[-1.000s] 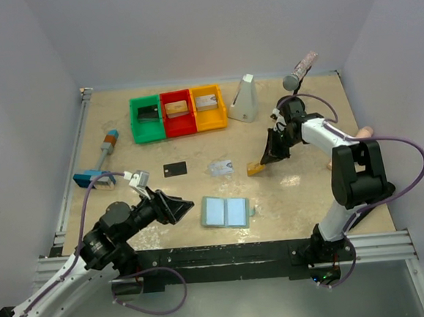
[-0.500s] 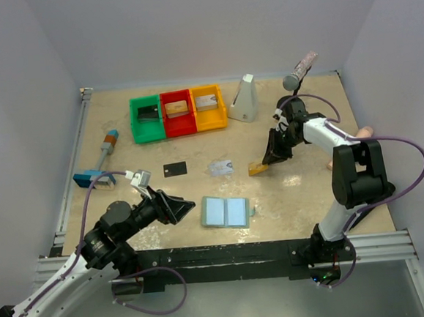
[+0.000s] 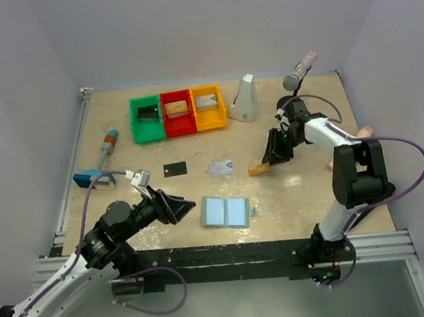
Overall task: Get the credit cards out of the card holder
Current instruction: Reset both arms
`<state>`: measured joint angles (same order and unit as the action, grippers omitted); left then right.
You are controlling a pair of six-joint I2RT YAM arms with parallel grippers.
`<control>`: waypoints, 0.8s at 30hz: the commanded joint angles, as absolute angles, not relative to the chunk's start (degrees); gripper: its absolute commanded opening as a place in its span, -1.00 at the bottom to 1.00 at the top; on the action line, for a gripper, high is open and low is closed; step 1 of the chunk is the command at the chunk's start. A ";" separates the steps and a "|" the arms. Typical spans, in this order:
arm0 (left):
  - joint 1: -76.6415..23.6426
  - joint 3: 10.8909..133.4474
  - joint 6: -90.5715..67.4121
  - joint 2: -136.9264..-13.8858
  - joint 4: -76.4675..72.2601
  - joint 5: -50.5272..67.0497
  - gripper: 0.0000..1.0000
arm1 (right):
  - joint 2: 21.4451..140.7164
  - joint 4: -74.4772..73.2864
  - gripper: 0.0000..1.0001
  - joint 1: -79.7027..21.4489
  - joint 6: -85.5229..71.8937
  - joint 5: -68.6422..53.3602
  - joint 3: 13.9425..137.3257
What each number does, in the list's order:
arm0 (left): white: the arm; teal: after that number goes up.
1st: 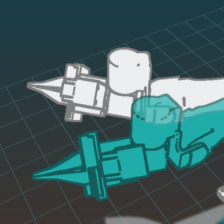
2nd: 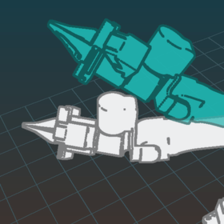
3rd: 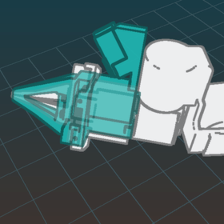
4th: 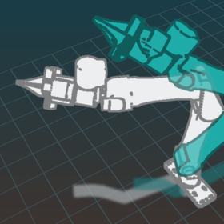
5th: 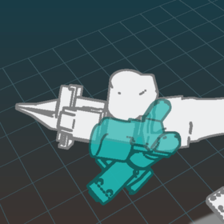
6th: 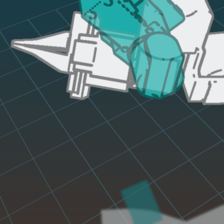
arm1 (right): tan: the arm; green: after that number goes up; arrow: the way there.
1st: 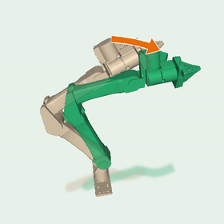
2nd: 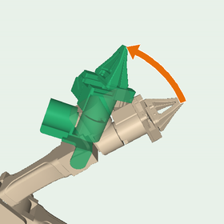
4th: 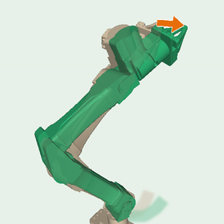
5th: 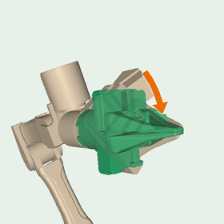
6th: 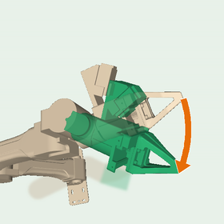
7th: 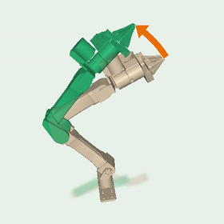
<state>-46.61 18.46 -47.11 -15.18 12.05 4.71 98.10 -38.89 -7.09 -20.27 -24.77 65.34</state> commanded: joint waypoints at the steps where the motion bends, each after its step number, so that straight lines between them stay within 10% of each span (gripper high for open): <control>1: -46.49 19.42 -46.14 -14.94 11.16 5.54 0.49 | 95.36 -38.67 -0.24 -6.59 -21.09 -23.47 65.04; 17: -46.41 21.97 -46.05 -14.85 18.18 1.24 0.57 | 79.04 -36.75 -0.03 -7.73 -24.87 -18.64 58.02; 24: -46.41 26.10 -49.30 -19.24 29.87 -9.13 0.77 | 56.37 -33.32 -0.03 -29.41 -26.80 7.34 48.09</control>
<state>-46.61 22.11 -47.27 -16.88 22.46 -2.07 66.41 -36.95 -17.91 -24.62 -9.96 52.75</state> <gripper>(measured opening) 0.865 0.485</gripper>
